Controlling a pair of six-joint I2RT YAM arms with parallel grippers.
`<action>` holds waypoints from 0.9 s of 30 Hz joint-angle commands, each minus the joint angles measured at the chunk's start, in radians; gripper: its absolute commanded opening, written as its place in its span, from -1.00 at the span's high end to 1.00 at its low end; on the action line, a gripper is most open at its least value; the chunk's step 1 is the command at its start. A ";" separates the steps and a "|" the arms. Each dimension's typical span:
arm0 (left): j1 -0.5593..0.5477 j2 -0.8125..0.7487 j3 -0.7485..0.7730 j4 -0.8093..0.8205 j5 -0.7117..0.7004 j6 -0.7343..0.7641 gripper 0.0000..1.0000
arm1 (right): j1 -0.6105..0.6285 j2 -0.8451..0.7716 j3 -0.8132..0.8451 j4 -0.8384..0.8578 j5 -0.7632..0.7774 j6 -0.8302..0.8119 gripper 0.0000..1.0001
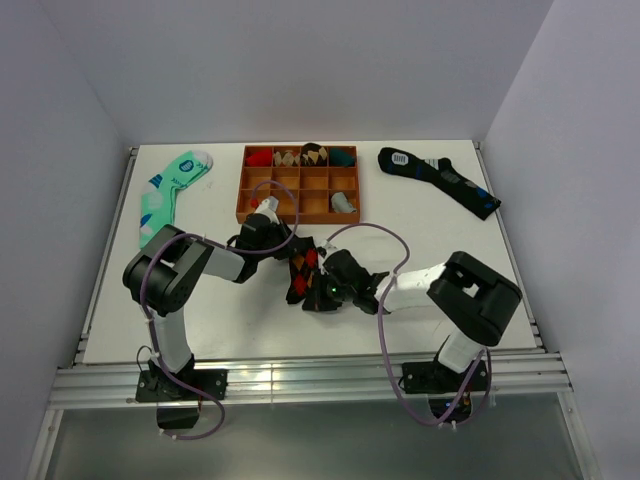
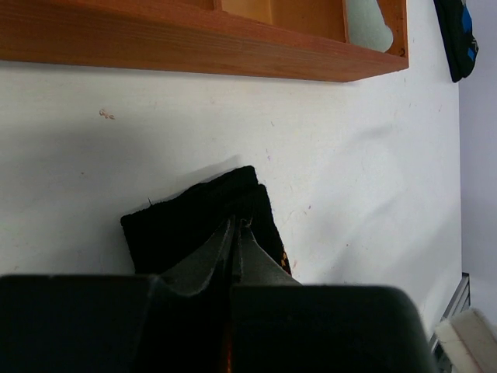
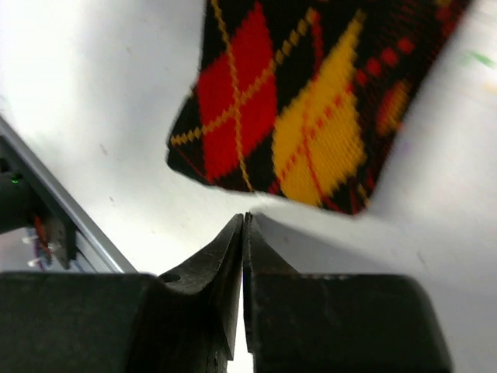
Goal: Roll the socks
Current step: Adjust the sock at the center of the board.
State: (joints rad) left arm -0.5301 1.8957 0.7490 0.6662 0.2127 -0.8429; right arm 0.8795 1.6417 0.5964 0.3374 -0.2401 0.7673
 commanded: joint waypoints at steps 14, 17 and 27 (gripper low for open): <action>-0.010 -0.014 -0.077 -0.040 0.014 0.079 0.87 | -0.066 -0.281 0.083 -0.259 0.148 -0.169 0.71; -0.022 -0.040 -0.117 -0.022 0.011 0.071 0.86 | -0.074 -0.280 0.092 -0.255 0.156 -0.184 0.70; -0.079 -0.147 -0.177 -0.013 -0.021 0.035 0.84 | -0.091 -0.258 0.086 -0.206 0.105 -0.192 0.69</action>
State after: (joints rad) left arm -0.5816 1.7996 0.6170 0.7059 0.2115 -0.8066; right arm 0.7956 1.3895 0.6701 0.0917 -0.1215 0.5850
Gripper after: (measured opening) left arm 0.080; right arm 0.152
